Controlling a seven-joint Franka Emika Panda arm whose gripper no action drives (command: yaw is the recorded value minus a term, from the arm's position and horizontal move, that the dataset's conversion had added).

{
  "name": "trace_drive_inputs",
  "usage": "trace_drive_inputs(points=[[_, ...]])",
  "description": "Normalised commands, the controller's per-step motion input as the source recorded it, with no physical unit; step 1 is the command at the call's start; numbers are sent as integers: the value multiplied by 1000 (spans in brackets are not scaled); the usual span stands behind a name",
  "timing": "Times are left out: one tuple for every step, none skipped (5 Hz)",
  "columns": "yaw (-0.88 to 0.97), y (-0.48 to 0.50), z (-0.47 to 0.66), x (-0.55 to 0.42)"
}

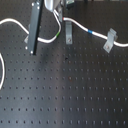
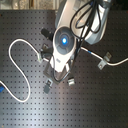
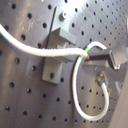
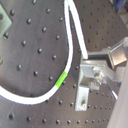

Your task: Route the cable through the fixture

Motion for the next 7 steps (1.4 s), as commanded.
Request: trace_drive_inputs(points=[[526,-36,239,68],[517,-127,414,185],[408,-202,365,236],[277,-71,181,-80],[274,-21,67,-106],[391,183,4,-251],[371,266,1,-208]])
